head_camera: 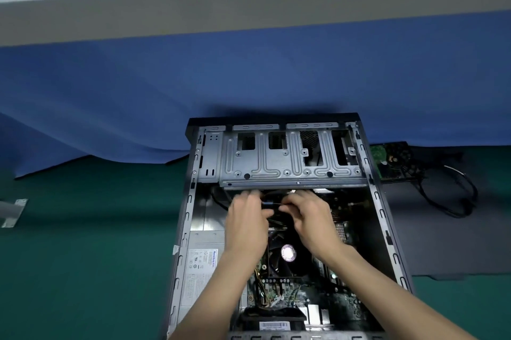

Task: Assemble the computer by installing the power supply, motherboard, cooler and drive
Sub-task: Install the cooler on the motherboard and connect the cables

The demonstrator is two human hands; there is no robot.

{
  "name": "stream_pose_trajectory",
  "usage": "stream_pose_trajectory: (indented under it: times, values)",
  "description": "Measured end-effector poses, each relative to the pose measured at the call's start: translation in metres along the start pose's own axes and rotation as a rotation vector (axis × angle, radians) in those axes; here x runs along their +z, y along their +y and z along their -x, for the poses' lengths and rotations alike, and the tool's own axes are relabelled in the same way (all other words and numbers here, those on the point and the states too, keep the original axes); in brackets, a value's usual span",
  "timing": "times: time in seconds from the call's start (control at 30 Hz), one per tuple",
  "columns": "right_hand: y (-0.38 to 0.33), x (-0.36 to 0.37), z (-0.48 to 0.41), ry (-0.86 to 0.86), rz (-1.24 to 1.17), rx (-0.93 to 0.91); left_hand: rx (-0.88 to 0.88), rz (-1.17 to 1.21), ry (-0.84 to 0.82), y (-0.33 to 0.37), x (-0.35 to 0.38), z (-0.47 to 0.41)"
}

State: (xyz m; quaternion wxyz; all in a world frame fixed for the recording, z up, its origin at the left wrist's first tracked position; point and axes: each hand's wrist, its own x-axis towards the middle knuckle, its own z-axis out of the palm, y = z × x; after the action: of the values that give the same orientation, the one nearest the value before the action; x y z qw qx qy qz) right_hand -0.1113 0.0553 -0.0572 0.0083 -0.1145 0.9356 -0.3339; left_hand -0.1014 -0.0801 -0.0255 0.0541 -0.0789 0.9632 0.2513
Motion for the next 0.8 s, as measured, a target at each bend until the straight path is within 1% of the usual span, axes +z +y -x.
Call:
stream_pose_trajectory:
  times: [0.03,0.1,0.17,0.27,0.3,0.4,0.47,0.53,0.6,0.63,0.67,0.73,0.8]
  values:
    - [0.001,0.0,-0.001,0.015,-0.002,0.004,-0.033,-0.077,0.019,-0.001,-0.001,0.002]
    - [0.002,0.002,-0.001,0.046,-0.005,0.01,-0.101,-0.163,-0.026,-0.006,-0.004,0.001]
    - [0.0,0.004,-0.002,0.047,-0.002,0.013,-0.11,-0.172,-0.167,-0.01,-0.007,-0.004]
    - [-0.008,0.01,-0.002,0.071,-0.006,-0.019,-0.132,-0.09,-0.433,-0.013,-0.01,-0.018]
    - [-0.011,0.012,-0.003,0.079,-0.018,-0.028,-0.141,-0.057,-0.474,-0.015,-0.01,-0.022]
    - [-0.018,0.016,-0.004,0.139,-0.065,-0.029,-0.115,0.01,-0.479,-0.025,-0.011,-0.024]
    - [-0.02,0.018,-0.002,0.206,-0.093,-0.01,-0.065,-0.011,-0.503,-0.029,-0.012,-0.019]
    - [-0.024,0.02,0.002,0.251,-0.121,-0.004,0.027,-0.124,-0.528,-0.03,-0.012,-0.012]
    - [-0.027,0.021,0.003,0.257,-0.118,-0.053,0.14,-0.255,-0.516,-0.028,-0.014,-0.006]
    - [-0.028,0.02,0.002,0.223,-0.105,-0.081,0.197,-0.307,-0.495,-0.026,-0.015,-0.003]
    - [-0.028,0.019,-0.001,0.152,-0.083,-0.096,0.257,-0.347,-0.466,-0.025,-0.016,-0.001]
    - [-0.029,0.018,-0.012,-0.064,0.012,-0.079,0.359,-0.388,-0.408,-0.025,-0.017,0.005]
    - [-0.027,0.021,-0.027,-0.304,0.196,-0.034,0.419,-0.403,-0.373,-0.027,-0.016,0.01]
